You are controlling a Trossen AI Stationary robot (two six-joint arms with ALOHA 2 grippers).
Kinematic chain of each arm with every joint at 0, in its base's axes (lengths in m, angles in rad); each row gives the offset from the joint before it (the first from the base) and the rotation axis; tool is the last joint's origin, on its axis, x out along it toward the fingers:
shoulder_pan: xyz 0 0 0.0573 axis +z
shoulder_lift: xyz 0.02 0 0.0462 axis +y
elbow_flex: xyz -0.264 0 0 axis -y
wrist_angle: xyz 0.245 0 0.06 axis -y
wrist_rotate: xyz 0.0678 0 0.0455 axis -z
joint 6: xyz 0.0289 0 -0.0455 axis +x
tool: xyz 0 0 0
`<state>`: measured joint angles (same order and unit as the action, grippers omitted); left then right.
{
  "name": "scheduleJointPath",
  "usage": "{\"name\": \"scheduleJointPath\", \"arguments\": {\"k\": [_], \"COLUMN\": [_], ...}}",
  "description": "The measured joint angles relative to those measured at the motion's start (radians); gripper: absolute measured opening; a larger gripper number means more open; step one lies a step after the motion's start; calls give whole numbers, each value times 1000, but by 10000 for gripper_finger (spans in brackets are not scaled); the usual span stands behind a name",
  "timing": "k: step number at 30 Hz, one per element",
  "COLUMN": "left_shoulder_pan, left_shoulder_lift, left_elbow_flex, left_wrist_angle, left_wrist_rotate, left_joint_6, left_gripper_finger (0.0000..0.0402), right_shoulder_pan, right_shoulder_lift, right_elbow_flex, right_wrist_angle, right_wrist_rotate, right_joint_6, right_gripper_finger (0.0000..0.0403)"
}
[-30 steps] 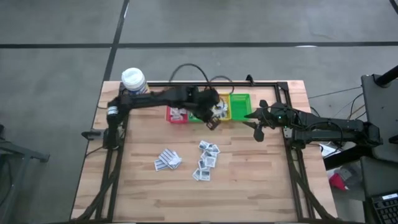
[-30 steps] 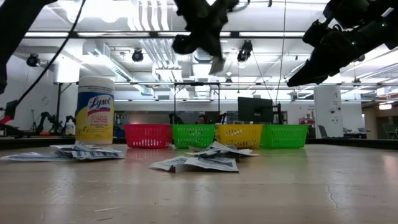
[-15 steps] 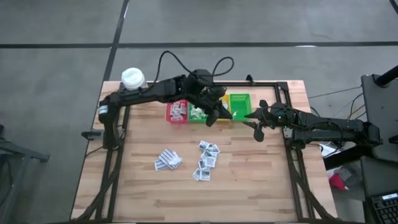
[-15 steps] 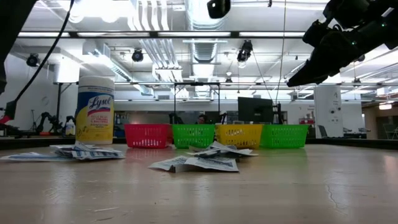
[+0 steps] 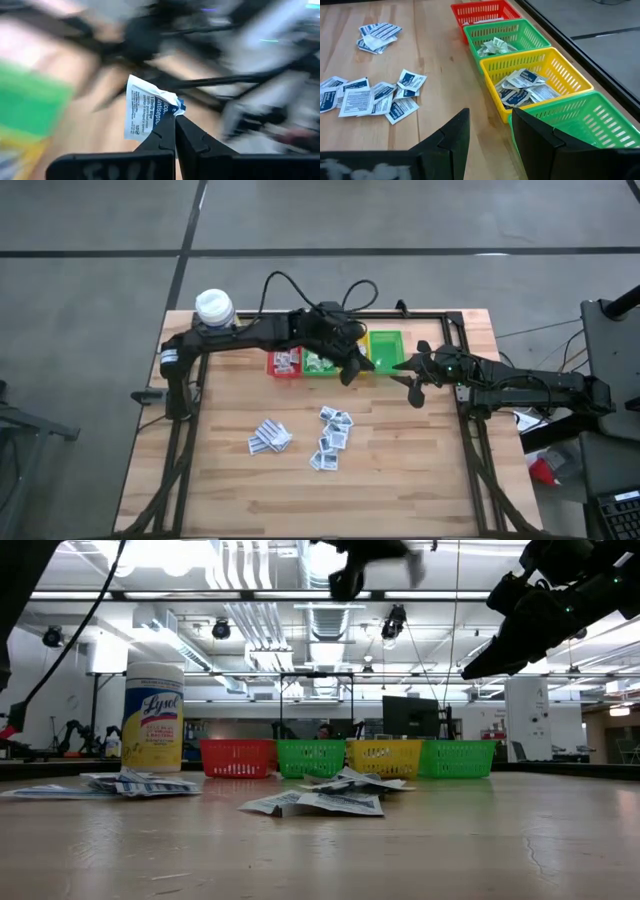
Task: Pick & Place First Aid Supplies
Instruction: Put the alcohol pad into the yellow bin
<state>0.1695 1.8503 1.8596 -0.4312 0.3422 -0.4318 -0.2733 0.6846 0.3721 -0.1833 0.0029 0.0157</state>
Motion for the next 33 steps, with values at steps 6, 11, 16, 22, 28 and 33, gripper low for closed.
{"name": "scheduleJointPath", "arguments": {"k": [6,11,16,22,28,33], "left_shoulder_pan": [0,22,66,105,122,139], "left_shoulder_lift": [12,19,20,24,88,232], "left_elbow_flex": [-110,-160,-177,-177,-94,108], "left_wrist_angle": [-70,-62,-60,-62,-114,-275], "left_wrist_rotate": [-325,-453,-480,-483,-498,-498], "left_joint_6": [-16,-6,-9,-4,46,118], "left_gripper_finger": [0,0,0,0,0,0], "right_shoulder_pan": [0,0,0,0,0,0], "right_shoulder_lift": [0,0,0,0,0,4], "right_elbow_flex": [0,0,0,0,0,0], "right_wrist_angle": [0,0,0,0,0,0], "right_wrist_rotate": [0,0,0,0,0,0], "right_joint_6": [8,11,11,11,11,11], "right_gripper_finger": [146,146,146,146,146,146]}}
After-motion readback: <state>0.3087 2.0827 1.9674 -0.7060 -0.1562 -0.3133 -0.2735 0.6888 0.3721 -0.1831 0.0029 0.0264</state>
